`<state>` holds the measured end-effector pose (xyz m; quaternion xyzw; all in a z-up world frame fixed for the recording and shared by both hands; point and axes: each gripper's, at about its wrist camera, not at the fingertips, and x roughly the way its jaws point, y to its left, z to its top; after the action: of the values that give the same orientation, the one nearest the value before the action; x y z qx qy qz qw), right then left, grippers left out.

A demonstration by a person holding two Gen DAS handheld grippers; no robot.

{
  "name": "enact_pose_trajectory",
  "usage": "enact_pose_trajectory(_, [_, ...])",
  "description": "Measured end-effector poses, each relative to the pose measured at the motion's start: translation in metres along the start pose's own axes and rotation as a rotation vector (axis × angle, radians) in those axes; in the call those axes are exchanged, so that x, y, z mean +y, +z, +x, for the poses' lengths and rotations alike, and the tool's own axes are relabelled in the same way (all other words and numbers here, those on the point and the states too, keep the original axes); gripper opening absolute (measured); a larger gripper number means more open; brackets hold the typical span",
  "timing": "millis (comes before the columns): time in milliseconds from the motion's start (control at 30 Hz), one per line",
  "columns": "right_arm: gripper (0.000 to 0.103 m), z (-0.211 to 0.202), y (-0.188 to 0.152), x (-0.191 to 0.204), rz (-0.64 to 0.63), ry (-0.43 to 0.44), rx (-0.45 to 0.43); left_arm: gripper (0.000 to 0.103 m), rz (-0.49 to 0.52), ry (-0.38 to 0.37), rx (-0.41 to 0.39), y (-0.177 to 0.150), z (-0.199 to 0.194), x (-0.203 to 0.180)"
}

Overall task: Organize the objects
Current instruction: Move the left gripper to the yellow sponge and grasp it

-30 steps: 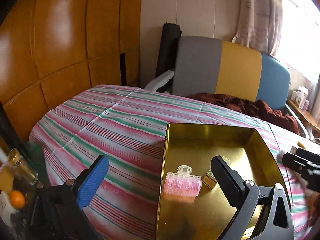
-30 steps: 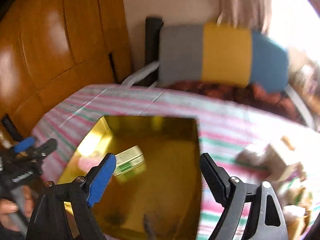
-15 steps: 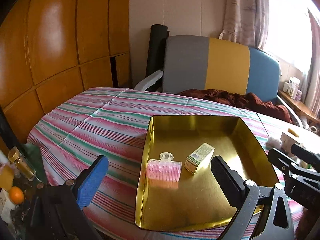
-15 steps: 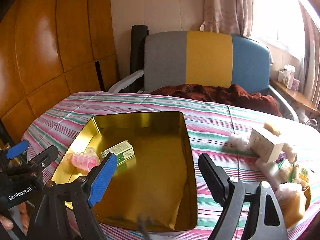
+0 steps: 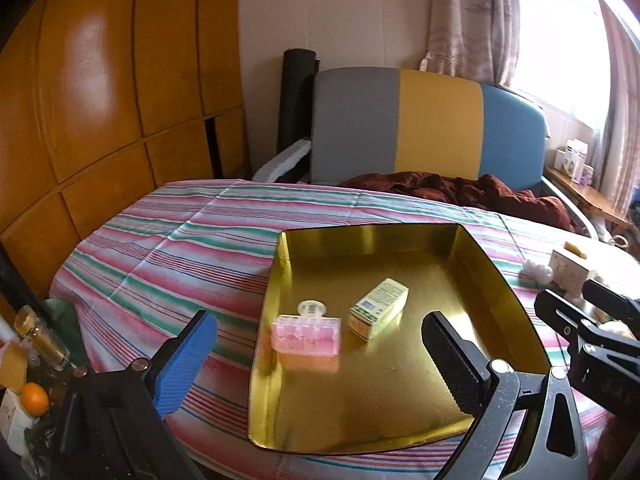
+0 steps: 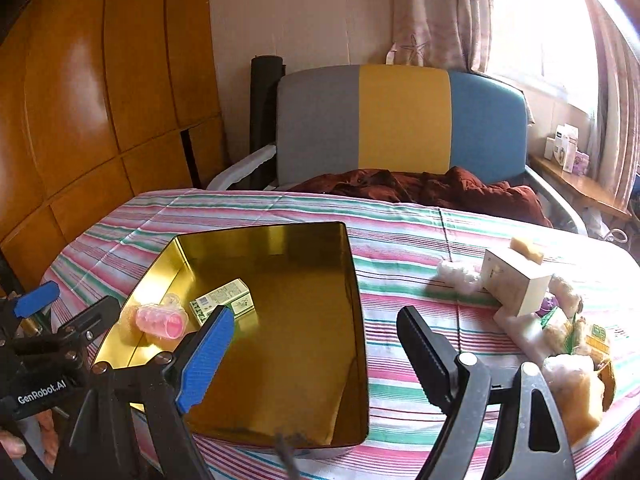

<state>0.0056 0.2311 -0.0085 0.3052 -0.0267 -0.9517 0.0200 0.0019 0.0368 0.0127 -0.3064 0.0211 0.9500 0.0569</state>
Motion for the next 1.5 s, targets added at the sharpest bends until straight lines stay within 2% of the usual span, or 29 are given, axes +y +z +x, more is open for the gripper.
enact_pose_trajectory(300, [0.085,-0.001,-0.007,-0.026,0.051,-0.043,0.025,0.103,0.048,-0.052,0.028,-0.007,0.005,-0.019])
enact_pose_trajectory(500, [0.085,-0.006,-0.01,-0.064,0.116,-0.11,0.046,0.103,0.092,-0.148,0.044,-0.006,0.008,-0.04])
enact_pose_trajectory(667, [0.085,-0.025,-0.01,-0.116,0.215,-0.19,0.038,0.103,0.125,-0.22,0.07,-0.004,0.014,-0.063])
enact_pose_trajectory(867, [0.085,-0.062,-0.012,-0.192,0.366,-0.306,0.021,0.103,0.236,-0.315,0.067,-0.001,0.014,-0.107])
enact_pose_trajectory(1000, [0.085,-0.085,-0.018,-0.237,0.45,-0.373,0.029,0.103,0.282,-0.406,0.089,0.0,0.015,-0.137])
enact_pose_trajectory(1167, [0.085,-0.106,-0.028,-0.278,0.526,-0.441,0.039,0.101,0.346,-0.563,0.13,0.0,0.015,-0.182])
enact_pose_trajectory(1300, [0.085,-0.119,-0.034,-0.296,0.546,-0.46,0.04,0.093,0.394,-0.674,0.182,-0.004,0.02,-0.225])
enact_pose_trajectory(1400, [0.085,-0.124,-0.038,-0.303,0.546,-0.472,0.045,0.083,0.401,-0.768,0.249,-0.007,0.024,-0.257])
enact_pose_trajectory(1500, [0.085,-0.129,-0.042,-0.31,0.553,-0.48,0.048,0.081,0.404,-0.852,0.294,-0.011,0.023,-0.287])
